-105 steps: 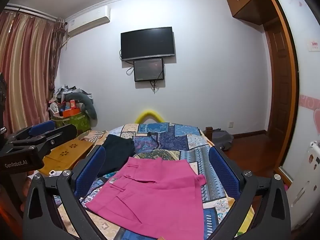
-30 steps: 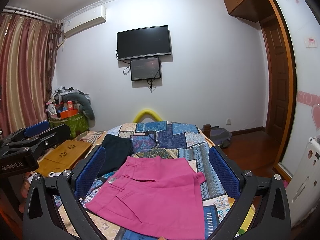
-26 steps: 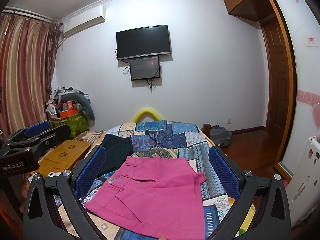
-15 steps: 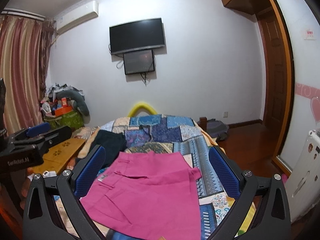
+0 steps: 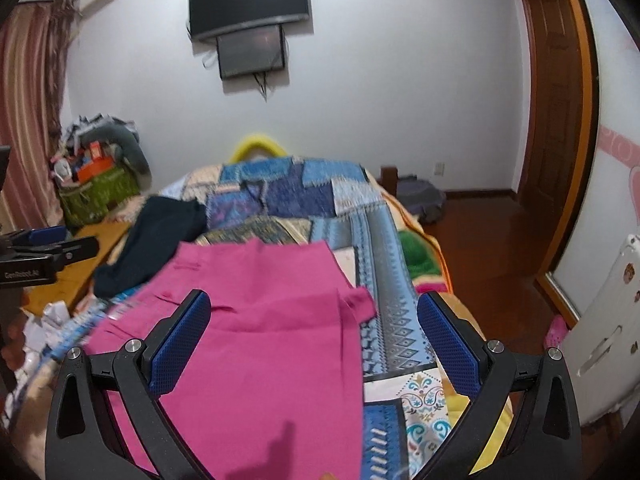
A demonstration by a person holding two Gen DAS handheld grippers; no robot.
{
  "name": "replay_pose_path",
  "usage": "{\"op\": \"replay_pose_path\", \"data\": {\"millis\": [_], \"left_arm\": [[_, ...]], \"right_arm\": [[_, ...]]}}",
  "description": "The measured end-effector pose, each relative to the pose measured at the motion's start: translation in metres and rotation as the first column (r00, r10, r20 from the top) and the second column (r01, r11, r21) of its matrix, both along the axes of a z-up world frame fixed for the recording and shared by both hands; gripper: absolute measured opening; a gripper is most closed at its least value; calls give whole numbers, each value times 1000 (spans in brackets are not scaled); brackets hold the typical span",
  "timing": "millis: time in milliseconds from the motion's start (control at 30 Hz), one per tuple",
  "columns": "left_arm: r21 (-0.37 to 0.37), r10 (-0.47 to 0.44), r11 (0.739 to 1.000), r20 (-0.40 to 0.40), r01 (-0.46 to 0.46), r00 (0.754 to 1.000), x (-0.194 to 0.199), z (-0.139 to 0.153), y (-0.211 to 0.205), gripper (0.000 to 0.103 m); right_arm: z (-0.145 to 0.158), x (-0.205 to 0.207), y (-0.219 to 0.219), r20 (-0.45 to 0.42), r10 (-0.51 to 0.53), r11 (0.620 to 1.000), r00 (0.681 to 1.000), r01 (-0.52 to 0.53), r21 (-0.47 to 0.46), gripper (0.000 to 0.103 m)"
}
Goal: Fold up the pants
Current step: 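Lower the left gripper to the pink pants waistband and close on it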
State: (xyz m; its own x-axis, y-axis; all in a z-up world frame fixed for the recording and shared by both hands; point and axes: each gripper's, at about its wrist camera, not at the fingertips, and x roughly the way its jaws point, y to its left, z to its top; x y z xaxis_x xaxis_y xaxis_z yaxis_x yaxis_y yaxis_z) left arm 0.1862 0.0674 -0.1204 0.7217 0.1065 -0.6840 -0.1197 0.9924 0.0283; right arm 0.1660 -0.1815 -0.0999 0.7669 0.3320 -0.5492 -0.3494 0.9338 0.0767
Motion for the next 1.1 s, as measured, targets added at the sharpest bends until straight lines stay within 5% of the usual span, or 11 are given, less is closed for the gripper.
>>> {"op": "replay_pose_path", "data": {"millis": [167,533,833,967,1100], "left_arm": [[-15,6,1000,-131,-8,991,30,-39,18,102],[-138,-43,990,-351,-7,935,76,-84,52,59],[-160,-124,985,-406,63,905,87,-95,40,52],[-184,-144,981,-464,64,874,91,-111,35,51],[-227,-150,973,-468,45,871,91,-114,41,51]], "right_arm": [[-25,30,-7,-91,10,999,996,-13,-41,102],[-70,92,-10,-293,101,994,951,-110,-14,76],[-76,118,-3,-323,158,986,933,-166,3,66],[-84,124,5,-349,182,981,919,-193,3,58],[-90,129,14,-363,201,976,910,-216,-2,54]]}}
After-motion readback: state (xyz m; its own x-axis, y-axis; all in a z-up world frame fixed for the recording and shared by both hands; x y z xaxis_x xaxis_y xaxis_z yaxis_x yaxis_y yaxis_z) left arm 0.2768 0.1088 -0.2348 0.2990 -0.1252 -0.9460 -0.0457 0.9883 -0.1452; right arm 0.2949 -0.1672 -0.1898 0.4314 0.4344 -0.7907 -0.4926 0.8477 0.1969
